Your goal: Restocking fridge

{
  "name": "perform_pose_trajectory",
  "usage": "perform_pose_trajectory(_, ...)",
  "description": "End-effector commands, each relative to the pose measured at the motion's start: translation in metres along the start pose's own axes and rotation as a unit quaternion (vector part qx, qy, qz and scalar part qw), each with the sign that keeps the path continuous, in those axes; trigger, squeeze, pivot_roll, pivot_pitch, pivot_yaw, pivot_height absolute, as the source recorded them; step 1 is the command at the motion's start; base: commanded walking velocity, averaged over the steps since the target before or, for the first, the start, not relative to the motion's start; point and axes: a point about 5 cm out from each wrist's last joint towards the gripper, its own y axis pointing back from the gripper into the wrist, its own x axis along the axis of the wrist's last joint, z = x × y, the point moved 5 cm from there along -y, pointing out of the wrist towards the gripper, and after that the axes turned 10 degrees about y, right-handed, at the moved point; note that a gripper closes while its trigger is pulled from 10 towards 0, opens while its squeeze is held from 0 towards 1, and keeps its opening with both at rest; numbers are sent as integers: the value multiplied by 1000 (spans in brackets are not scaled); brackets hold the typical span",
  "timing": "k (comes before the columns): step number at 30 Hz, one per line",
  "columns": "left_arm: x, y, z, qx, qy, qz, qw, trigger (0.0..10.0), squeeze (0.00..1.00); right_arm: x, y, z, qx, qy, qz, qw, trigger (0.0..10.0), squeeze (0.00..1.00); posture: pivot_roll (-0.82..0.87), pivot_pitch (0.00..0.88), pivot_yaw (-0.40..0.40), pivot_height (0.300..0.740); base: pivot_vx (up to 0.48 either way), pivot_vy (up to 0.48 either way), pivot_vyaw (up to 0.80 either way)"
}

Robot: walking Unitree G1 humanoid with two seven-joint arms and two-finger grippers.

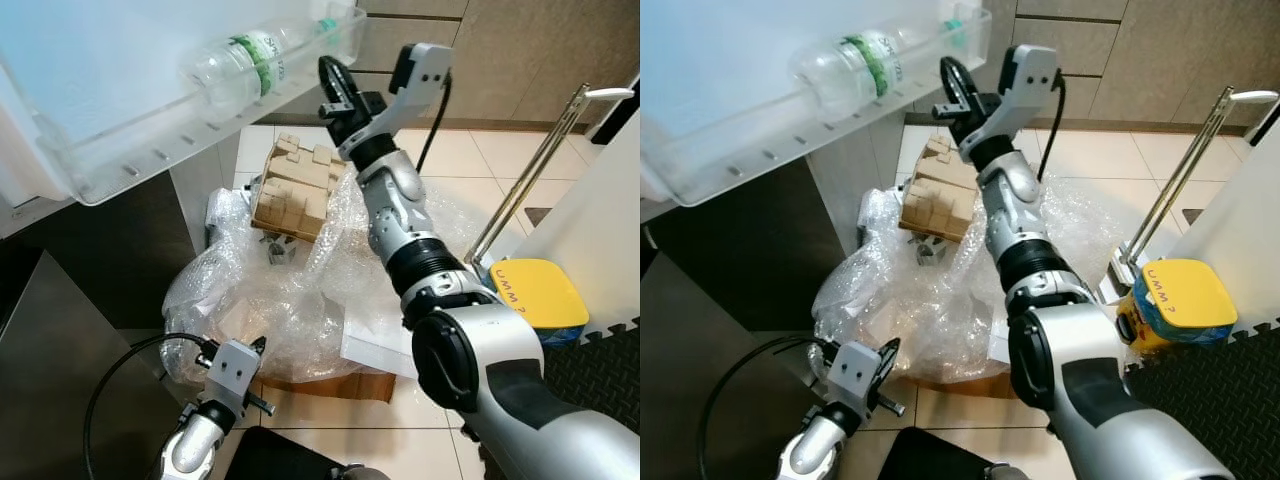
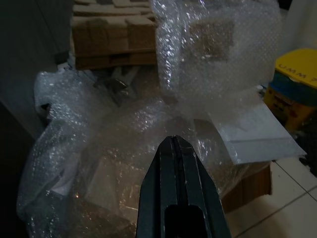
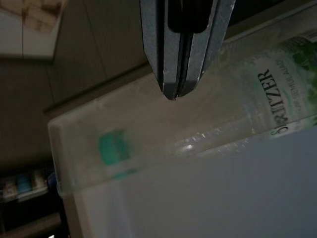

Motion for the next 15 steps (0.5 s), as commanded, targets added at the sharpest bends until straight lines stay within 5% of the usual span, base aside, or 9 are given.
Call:
perform_pose_trajectory(1,-3,5,-5,0,-7,-12,1000,10000,0,-6,-7,-9,-1,-15,-28,1000,10000,0,-11,182,-55,740,0,0,0)
perform_pose_trajectory(5,0,1,-5,-12,-17,-11,1000,10000,0,-34,-12,-47,84,2,-136,987,10000,0,-5,179,-45,740,0,0,0)
perform_pose_trajectory(8,3,-2,-3,-16,-21,-9,1000,10000,0,-37,-10,-59,131,39,-145,980,10000,0,-5,171,-52,740,0,0,0)
perform_pose_trajectory(15,4,-6,-3,-13,-16,-8,1000,10000,0,-48,13,-36,115,17,-115,986,10000,0,-27,158,-37,740,0,0,0)
